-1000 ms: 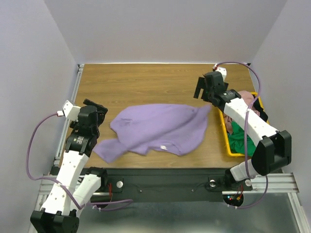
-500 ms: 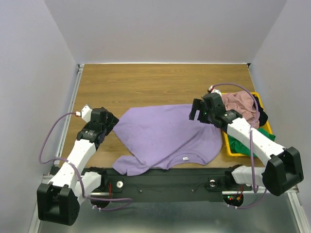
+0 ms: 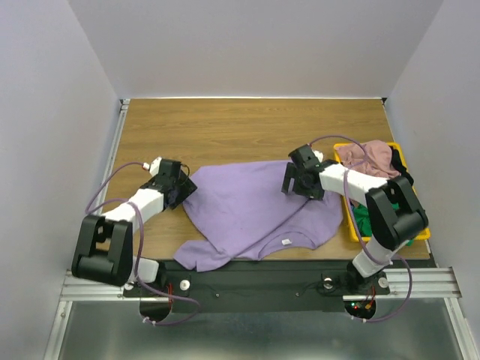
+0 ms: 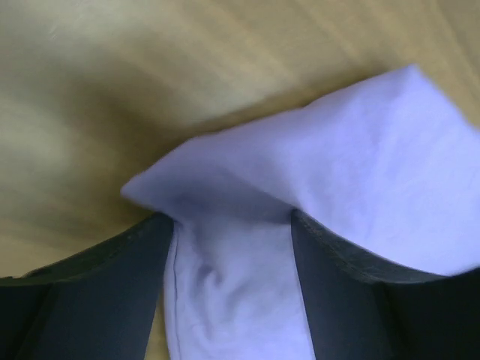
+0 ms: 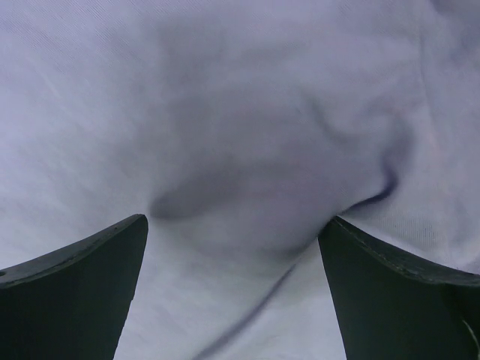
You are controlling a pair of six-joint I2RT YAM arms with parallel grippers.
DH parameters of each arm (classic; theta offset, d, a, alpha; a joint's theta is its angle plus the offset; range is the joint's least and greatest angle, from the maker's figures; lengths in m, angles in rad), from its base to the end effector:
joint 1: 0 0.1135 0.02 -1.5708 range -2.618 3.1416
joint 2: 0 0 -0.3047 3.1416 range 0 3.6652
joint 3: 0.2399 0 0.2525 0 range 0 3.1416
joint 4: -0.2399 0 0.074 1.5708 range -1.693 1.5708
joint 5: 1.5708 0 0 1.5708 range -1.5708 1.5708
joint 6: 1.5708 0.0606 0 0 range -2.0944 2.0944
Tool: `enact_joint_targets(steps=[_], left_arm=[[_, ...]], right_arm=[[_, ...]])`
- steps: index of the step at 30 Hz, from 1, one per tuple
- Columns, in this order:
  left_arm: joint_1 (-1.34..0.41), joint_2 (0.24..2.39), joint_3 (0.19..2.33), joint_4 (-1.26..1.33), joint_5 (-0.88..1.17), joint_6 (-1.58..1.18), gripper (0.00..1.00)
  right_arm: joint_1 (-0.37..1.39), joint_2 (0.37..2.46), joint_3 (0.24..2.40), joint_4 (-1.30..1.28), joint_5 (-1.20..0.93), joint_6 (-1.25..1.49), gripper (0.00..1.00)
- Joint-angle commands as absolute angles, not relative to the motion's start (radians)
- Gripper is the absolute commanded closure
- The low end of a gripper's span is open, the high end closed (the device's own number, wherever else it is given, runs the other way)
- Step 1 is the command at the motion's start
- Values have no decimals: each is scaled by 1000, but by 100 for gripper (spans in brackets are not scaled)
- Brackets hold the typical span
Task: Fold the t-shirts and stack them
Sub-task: Flatten the tshirt out
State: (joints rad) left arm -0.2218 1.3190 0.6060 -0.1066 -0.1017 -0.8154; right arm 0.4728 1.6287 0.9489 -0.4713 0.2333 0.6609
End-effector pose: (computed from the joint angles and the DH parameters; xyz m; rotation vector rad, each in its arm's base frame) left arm 0.2555 -0.0513 0.1954 -0.7530 2.2965 -0.3655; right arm 0.2915 0.1334 0.1887 0.3165 2.6466 0.0413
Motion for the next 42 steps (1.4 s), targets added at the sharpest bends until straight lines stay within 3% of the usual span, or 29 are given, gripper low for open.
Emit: enact_joint_targets(steps=[1,2,3,5,13,16,20,28,34,37,42], left_arm=[[-232,1457,689,-32,-94,-776,41],[-232,1482,719,-35,-104,-772,46],[-232,1523,735,-40,-113,-767,74],[-232,1572,777,-41,-117,-767,100],[-232,1585,903,-98,-155,-781,100],[-232,1520,876,-97,-146,-787,100],[-233,1442,815,-86,-153,-810,100],[-236,1312,730,-91,-156,-810,100],[-236,1264,716,-109,-167,-816,100],[-238,1253,701,-106,-173,-827,100],[-238,1255,687,-107,-176,-825,100]], right_arm=[[448,1774,1138,-408,293,643,0],[439,1849,1172,-408,298,620,0],[424,1883,1204,-408,307,608,0],[402,1989,1325,-403,321,545,0],[336,2319,1925,-371,308,198,0],[337,2277,2026,-374,284,117,0],[370,2042,1838,-373,177,187,0],[754,1639,1210,-399,390,501,0],[1078,1704,1166,-530,504,754,0],[1175,1779,1193,-668,572,908,0],[1220,1825,1175,-690,568,1029,0]])
